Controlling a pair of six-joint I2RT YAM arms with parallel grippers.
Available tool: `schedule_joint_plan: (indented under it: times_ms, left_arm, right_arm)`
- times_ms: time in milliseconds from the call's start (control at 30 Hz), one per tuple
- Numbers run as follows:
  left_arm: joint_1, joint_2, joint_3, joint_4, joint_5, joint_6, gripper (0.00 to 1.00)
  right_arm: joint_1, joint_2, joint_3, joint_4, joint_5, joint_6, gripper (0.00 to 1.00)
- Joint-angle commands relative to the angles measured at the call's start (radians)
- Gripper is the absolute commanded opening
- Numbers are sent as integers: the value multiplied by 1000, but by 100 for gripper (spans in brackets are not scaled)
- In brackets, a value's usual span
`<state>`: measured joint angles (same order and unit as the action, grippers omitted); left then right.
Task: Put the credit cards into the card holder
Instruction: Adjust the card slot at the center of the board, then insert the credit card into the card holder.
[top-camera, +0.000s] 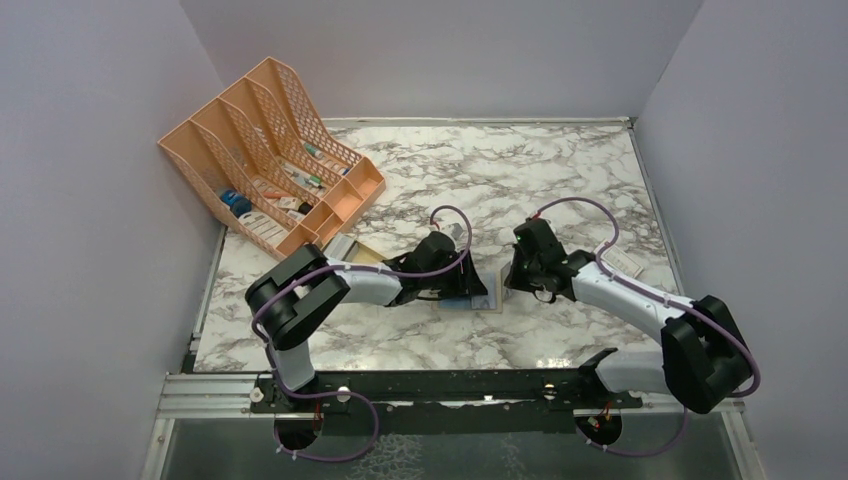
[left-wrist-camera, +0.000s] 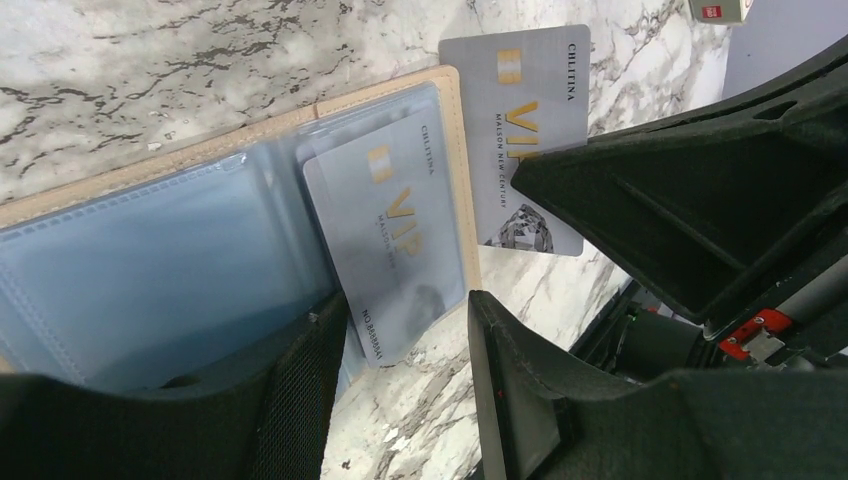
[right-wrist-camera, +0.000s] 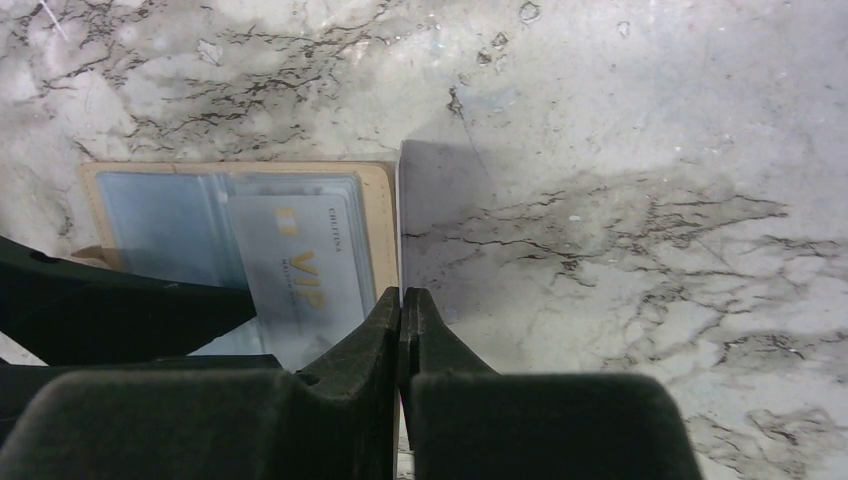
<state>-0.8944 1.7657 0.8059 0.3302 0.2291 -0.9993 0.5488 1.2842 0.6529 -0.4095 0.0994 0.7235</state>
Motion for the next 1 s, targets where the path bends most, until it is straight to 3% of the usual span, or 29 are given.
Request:
schedule_joint_plan:
  times_ms: [0,233,500,733,900,967]
  left_arm:
    - [-9,-24,16,25,-4,3,50]
    - [-8,-75,9,-73,-35,36,54]
    - [10,-201,11,-257,-179,134,55]
    - [77,-276,-10,-358,-230,251,45]
    - [79,-288,-47,-387,-251,282,41]
    - [78,-289,-71,-370,-241,280,32]
  right_arm:
    - [5,-42,23,-83,95,-23,1]
    - [5,-131,92,-192,172,-70,1]
    - [5,-181,81,-65,-52,-102,1]
    - [4,-212,-27,199,-317,-55,1]
    - [5,-126,-74,303,-395,-61,1]
    - [2,-101,-97,348,-416,-66,1]
